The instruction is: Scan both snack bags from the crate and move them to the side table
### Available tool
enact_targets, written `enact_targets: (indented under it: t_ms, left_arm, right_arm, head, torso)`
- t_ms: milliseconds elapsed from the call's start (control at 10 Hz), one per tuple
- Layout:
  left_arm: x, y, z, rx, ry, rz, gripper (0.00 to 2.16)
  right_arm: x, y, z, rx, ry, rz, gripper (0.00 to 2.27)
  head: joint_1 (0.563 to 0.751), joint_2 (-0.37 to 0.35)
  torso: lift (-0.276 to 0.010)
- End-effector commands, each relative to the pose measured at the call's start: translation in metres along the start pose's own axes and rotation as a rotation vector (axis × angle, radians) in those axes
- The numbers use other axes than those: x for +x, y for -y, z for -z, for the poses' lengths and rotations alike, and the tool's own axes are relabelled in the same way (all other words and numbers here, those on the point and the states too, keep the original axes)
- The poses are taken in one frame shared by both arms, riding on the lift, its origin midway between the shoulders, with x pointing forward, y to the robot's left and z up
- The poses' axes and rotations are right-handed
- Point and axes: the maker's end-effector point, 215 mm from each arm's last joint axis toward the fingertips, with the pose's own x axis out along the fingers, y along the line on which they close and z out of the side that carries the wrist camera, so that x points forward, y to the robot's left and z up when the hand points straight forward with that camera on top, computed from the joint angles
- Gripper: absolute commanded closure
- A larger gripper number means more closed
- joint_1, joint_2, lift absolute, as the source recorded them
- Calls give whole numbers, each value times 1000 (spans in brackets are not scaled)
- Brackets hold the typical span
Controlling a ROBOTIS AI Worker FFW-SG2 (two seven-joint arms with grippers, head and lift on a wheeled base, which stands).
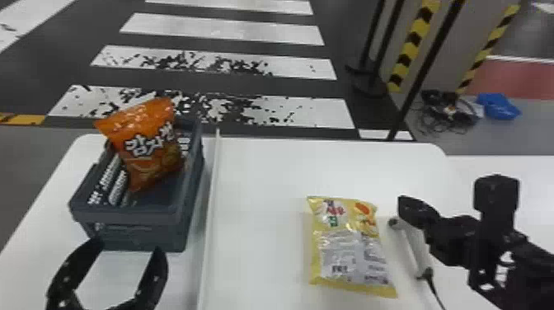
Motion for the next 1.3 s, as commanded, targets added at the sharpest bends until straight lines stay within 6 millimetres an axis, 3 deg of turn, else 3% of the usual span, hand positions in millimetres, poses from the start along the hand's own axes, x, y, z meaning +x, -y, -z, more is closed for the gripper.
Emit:
enact_targets:
  t_ms: [0,200,700,1000,1200]
  left_arm:
    - [0,0,0,0,-1,0,83]
    - [0,-1,0,3,-1,1,83]
    - [-1,-7,6,14,-14,-2,83]
    - [1,-13,12,9,-21,-10,83]
    - [2,-17,11,13,-20,-18,83]
  right_arm:
    - [-3,24,21,15,-24,38,1129]
    - [-4,40,47,16,-64,72,316]
    - [-2,82,96,-18,-170,128,198]
    - [12,83,115,-13,-208,106,198]
    - [25,80,117,-18,-219,91,211]
  head:
    - [695,-170]
    - [695,-210]
    - [695,-281]
    - [695,-304]
    - [695,-293]
  torso:
    - [-99]
    - [-99]
    - [-99]
    - [-99]
    - [-99]
